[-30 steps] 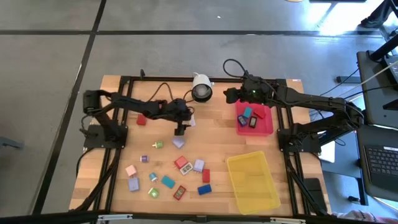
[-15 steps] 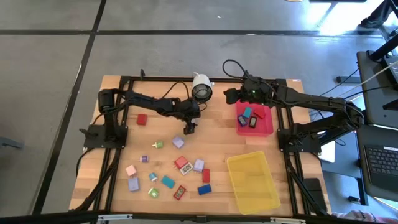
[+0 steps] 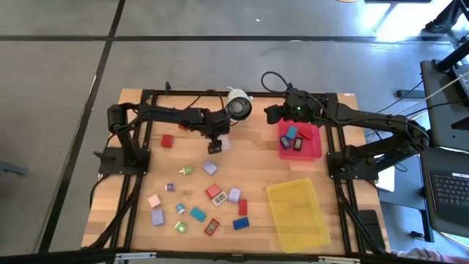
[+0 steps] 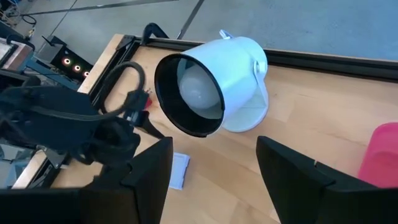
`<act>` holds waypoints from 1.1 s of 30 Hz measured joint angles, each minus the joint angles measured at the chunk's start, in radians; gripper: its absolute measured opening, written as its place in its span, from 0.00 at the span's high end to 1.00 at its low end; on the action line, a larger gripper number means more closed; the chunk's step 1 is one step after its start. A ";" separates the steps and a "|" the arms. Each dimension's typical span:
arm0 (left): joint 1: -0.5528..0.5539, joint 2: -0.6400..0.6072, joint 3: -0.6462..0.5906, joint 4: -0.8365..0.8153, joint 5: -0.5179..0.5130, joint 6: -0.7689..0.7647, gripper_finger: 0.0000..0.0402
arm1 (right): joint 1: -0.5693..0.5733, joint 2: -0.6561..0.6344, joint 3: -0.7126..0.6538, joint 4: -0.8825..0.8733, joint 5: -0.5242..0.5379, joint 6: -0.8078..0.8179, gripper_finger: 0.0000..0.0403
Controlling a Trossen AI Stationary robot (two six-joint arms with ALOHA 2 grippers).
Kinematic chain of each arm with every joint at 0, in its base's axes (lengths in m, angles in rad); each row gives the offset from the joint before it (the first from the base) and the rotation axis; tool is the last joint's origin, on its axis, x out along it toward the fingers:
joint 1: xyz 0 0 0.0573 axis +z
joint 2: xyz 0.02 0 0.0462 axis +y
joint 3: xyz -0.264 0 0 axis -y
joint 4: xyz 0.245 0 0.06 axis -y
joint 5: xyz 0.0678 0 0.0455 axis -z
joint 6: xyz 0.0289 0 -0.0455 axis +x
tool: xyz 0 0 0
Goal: Pick & Place Office items
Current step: Put the white digital timer into the pink bin
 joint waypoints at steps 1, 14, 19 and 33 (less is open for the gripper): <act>0.004 0.001 0.000 -0.015 -0.003 0.000 0.31 | 0.000 0.000 0.000 -0.003 0.000 0.000 0.42; 0.015 0.068 0.001 0.102 -0.005 -0.053 0.31 | 0.000 0.000 0.000 -0.017 0.000 0.000 0.42; 0.014 0.060 0.000 0.094 -0.026 -0.070 0.31 | 0.000 0.000 0.000 -0.028 0.000 -0.001 0.41; -0.032 0.059 -0.002 0.141 0.205 -0.123 0.31 | 0.000 0.000 0.000 -0.028 0.008 -0.023 0.41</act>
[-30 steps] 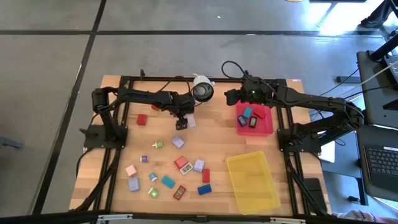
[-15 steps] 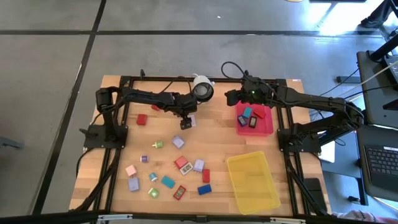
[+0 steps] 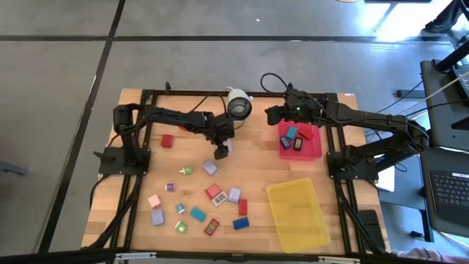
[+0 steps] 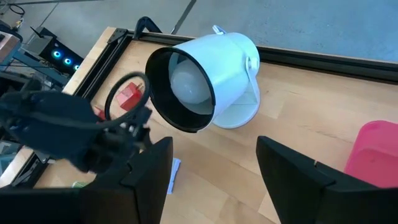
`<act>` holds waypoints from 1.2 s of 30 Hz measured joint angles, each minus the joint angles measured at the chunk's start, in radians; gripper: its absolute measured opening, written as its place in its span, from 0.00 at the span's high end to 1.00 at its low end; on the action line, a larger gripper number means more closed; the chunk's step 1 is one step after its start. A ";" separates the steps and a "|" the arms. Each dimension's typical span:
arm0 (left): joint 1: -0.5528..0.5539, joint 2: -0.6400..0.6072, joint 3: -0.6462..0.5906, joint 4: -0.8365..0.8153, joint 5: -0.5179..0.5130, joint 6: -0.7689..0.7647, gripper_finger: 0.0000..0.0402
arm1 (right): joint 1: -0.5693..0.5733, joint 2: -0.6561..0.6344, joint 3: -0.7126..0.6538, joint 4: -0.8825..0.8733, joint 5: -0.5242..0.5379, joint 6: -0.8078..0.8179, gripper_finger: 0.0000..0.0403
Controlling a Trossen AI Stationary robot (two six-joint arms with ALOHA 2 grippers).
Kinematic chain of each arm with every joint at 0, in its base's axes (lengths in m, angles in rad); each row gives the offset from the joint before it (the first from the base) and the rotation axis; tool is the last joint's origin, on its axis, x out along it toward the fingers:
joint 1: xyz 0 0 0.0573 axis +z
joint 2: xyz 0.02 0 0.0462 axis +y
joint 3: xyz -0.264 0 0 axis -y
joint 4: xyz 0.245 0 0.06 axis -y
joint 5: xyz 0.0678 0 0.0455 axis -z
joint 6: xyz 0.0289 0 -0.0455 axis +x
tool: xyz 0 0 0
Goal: Pick & Place Office items
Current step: Put the white digital timer into the pink bin
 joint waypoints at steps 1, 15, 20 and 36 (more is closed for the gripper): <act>-0.008 0.000 0.000 0.013 0.011 0.002 0.31 | 0.000 0.000 0.000 0.000 0.000 0.000 0.41; -0.009 -0.010 0.000 -0.117 -0.123 0.177 0.31 | 0.000 0.000 0.000 -0.003 -0.035 0.018 0.41; -0.009 0.028 -0.001 -0.119 -0.173 0.233 0.31 | 0.000 0.000 0.000 -0.004 -0.035 0.027 0.41; -0.015 0.080 0.000 0.251 -0.201 -0.028 0.31 | 0.000 0.000 0.000 -0.005 -0.003 0.015 0.42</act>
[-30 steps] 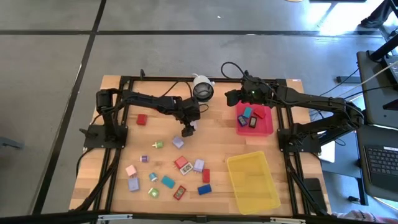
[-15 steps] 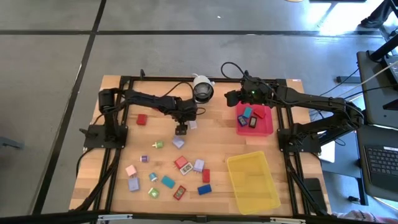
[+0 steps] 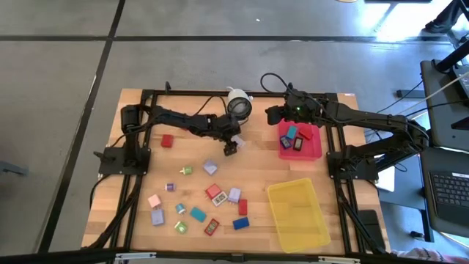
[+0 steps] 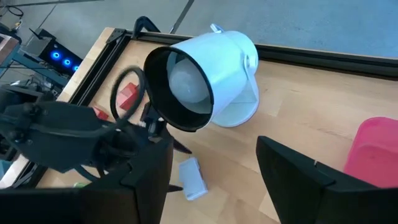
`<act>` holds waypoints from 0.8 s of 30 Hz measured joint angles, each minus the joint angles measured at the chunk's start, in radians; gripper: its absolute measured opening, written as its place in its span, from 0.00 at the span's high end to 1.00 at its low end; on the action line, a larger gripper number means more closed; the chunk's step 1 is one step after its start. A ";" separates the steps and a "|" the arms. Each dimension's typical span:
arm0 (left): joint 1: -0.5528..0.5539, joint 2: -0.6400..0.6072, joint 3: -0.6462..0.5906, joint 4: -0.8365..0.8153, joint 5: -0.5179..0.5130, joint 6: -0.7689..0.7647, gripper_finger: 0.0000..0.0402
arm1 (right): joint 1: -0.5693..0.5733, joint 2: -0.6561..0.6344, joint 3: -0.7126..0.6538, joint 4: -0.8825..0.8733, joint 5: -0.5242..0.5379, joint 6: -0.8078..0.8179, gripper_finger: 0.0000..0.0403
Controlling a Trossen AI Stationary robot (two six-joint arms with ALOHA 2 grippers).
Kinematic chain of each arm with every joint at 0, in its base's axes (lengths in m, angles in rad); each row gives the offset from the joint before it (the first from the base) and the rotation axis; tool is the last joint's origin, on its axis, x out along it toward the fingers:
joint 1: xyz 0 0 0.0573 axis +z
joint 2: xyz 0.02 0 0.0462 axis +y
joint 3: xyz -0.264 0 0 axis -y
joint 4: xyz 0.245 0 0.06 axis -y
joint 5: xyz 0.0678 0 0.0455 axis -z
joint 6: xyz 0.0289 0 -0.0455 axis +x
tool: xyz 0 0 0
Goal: Pick & Place Office items
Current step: Put the white digital timer into the pink bin
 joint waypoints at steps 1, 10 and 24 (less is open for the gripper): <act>0.002 -0.003 0.000 -0.001 -0.007 -0.005 0.31 | 0.000 0.000 0.000 0.000 0.000 0.000 0.42; 0.032 -0.123 0.000 -0.220 0.048 -0.012 0.31 | 0.031 0.038 0.000 0.013 -0.004 0.015 0.42; 0.091 -0.474 0.000 -0.569 0.063 -0.109 0.31 | 0.157 0.379 -0.001 0.286 -0.021 -0.212 0.42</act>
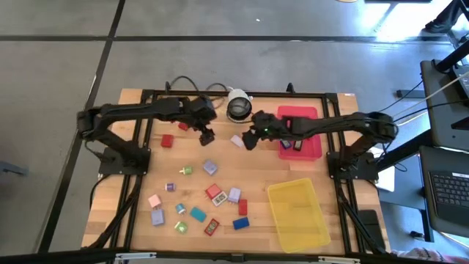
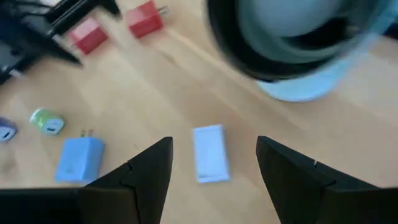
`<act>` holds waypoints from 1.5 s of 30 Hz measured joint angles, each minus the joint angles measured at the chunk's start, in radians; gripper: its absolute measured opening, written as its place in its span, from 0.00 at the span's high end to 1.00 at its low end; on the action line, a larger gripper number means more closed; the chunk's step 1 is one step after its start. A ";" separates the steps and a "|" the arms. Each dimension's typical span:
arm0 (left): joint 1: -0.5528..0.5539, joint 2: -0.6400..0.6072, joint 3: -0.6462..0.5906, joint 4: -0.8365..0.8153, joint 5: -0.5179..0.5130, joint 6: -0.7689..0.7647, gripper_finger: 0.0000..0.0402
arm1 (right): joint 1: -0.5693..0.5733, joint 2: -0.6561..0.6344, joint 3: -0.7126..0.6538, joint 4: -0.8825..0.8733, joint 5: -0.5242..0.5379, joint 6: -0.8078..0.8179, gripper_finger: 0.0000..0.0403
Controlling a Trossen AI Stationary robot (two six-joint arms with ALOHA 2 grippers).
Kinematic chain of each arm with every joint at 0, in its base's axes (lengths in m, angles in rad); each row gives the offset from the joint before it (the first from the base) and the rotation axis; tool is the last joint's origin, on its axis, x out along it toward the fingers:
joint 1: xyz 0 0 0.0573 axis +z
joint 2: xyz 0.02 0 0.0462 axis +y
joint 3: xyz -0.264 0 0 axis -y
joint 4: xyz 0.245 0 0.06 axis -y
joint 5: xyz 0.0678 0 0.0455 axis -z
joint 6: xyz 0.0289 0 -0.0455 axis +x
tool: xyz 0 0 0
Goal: Pick & Place Office items
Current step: Put the white digital timer into the pink bin
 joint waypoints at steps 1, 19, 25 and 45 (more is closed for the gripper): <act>0.005 -0.031 0.000 -0.014 -0.001 -0.013 0.31 | 0.005 0.022 0.000 0.017 -0.016 -0.011 0.42; 0.018 -0.503 0.000 -0.040 -0.076 -0.057 0.31 | 0.082 0.184 0.000 0.197 0.046 -0.302 0.21; 0.018 -0.577 0.000 -0.040 -0.090 -0.057 0.31 | 0.081 0.184 0.000 0.207 0.094 -0.227 0.20; 0.018 -0.616 0.000 -0.040 -0.109 -0.019 0.31 | 0.049 0.423 0.002 0.329 0.080 -0.173 0.20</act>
